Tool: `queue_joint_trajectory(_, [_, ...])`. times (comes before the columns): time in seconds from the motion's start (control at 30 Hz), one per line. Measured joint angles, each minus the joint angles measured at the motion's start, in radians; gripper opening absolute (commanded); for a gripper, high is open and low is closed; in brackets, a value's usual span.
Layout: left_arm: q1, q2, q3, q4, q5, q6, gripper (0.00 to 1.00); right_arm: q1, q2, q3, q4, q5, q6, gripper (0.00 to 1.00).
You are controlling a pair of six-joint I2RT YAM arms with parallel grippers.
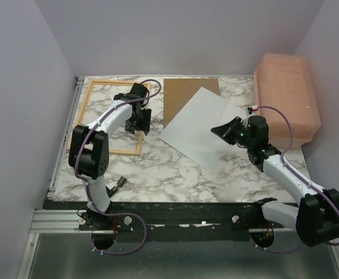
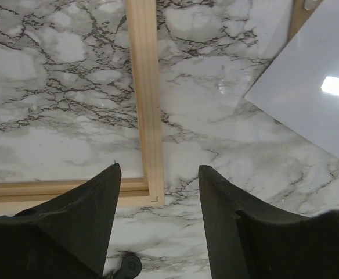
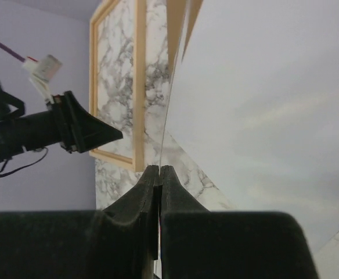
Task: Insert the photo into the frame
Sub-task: Pick up the photo frame item at the center of the board.
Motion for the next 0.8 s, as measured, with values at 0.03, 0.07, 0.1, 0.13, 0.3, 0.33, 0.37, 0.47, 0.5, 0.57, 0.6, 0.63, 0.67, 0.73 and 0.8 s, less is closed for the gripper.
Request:
queue_joint_trajectory(0.03, [0.010,0.013,0.004,-0.010,-0.001,0.001,0.57,0.000,-0.028,0.019,-0.029,0.018,-0.009,0.01])
queue_joint_trajectory(0.07, [0.020,0.028,0.006,-0.016,-0.001,0.003,0.57,0.000,-0.053,0.037,-0.053,0.032,-0.018,0.00])
queue_joint_trajectory(0.1, [0.024,0.039,0.006,-0.019,0.000,0.003,0.56,0.000,-0.076,0.055,-0.076,0.046,-0.025,0.01])
queue_joint_trajectory(0.13, [0.032,0.052,0.007,-0.024,0.003,0.003,0.56,0.000,-0.095,0.072,-0.097,0.058,-0.031,0.01])
queue_joint_trajectory(0.3, [0.039,0.116,0.022,-0.047,0.049,0.002,0.54,0.000,-0.155,0.150,-0.202,0.102,-0.054,0.01])
queue_joint_trajectory(0.33, [0.039,0.124,0.023,-0.050,0.058,0.002,0.52,0.000,-0.160,0.164,-0.222,0.108,-0.057,0.01])
queue_joint_trajectory(0.37, [0.039,0.135,0.026,-0.057,0.068,0.002,0.51,0.000,-0.164,0.179,-0.242,0.112,-0.059,0.01])
queue_joint_trajectory(0.47, [0.037,0.149,0.027,-0.064,0.082,0.001,0.47,0.000,-0.175,0.216,-0.286,0.123,-0.068,0.01])
queue_joint_trajectory(0.5, [0.037,0.149,0.027,-0.066,0.089,0.000,0.45,0.000,-0.180,0.226,-0.303,0.127,-0.070,0.01])
queue_joint_trajectory(0.57, [0.037,0.149,0.031,-0.072,0.099,-0.002,0.43,0.000,-0.187,0.244,-0.328,0.132,-0.074,0.01])
queue_joint_trajectory(0.6, [0.037,0.149,0.032,-0.071,0.107,-0.002,0.43,0.000,-0.190,0.256,-0.343,0.134,-0.077,0.01])
queue_joint_trajectory(0.63, [0.037,0.149,0.032,-0.072,0.116,-0.002,0.42,0.000,-0.192,0.266,-0.354,0.136,-0.078,0.01])
queue_joint_trajectory(0.67, [0.037,0.149,0.032,-0.074,0.121,-0.002,0.41,0.000,-0.193,0.278,-0.366,0.138,-0.078,0.01])
queue_joint_trajectory(0.73, [0.038,0.149,0.032,-0.073,0.137,-0.001,0.41,0.000,-0.193,0.299,-0.382,0.142,-0.081,0.01])
queue_joint_trajectory(0.8, [0.037,0.149,0.032,-0.074,0.170,-0.002,0.41,0.000,-0.194,0.317,-0.399,0.147,-0.085,0.01])
